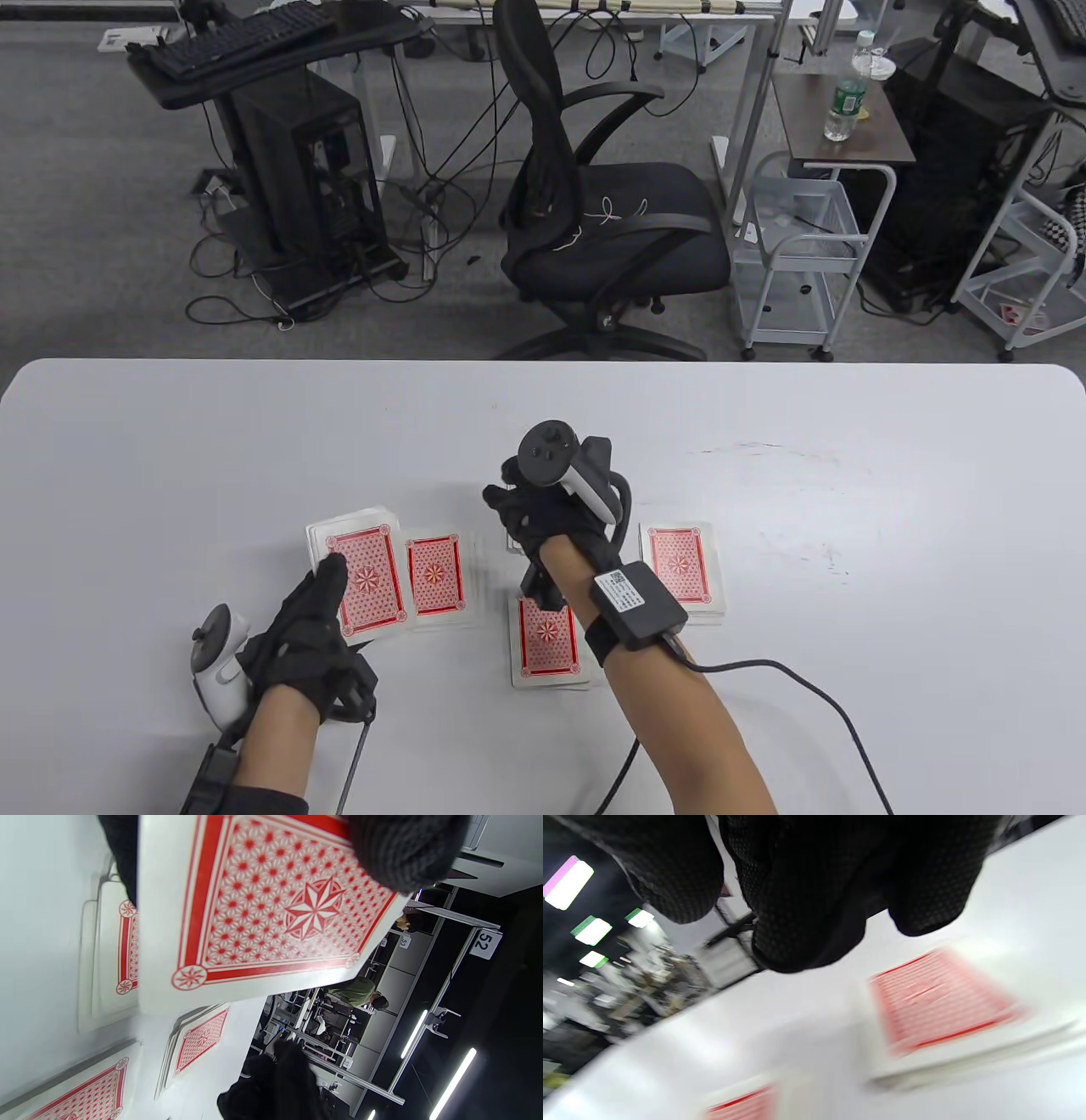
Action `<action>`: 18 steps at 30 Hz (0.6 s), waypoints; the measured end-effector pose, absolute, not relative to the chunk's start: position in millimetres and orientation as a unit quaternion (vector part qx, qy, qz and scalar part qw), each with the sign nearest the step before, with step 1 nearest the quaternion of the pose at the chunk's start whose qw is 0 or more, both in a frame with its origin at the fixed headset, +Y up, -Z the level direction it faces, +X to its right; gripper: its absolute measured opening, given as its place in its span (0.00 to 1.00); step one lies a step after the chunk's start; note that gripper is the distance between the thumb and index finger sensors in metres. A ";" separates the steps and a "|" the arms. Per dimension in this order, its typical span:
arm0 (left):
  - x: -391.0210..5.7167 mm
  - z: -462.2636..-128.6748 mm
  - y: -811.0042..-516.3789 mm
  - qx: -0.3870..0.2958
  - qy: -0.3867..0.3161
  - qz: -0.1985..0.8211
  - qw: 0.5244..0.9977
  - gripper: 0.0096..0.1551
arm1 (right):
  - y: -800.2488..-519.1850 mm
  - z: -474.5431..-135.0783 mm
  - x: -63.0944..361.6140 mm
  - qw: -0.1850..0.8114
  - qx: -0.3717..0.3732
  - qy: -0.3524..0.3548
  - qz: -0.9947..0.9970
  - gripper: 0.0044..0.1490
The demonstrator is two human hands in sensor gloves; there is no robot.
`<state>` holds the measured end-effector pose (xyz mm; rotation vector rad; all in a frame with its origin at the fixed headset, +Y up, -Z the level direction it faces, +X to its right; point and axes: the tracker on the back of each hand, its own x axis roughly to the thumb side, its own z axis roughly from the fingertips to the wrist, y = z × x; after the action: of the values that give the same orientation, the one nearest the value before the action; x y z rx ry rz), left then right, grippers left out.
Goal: Four-player card dealing with fan arrangement
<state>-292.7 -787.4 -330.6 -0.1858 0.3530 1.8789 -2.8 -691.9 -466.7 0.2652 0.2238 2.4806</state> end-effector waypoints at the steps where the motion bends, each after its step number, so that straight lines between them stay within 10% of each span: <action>1: -291.1 -331.0 -787.1 -0.081 0.148 0.800 0.576 0.25 | -691.9 -457.2 -10.4 0.349 0.117 0.090 0.925 0.37; 7: -282.5 -328.7 -785.3 -0.077 0.136 0.803 0.575 0.25 | -704.8 -420.2 -51.8 0.392 0.216 0.132 0.885 0.50; 18: -275.1 -327.3 -783.7 -0.088 0.113 0.817 0.559 0.26 | -719.3 -416.9 -37.5 0.488 0.158 0.128 0.849 0.36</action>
<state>-275.1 -783.7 -327.3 -0.2067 0.2659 1.9272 -37.5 -719.3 -416.9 0.3840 0.3118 2.0637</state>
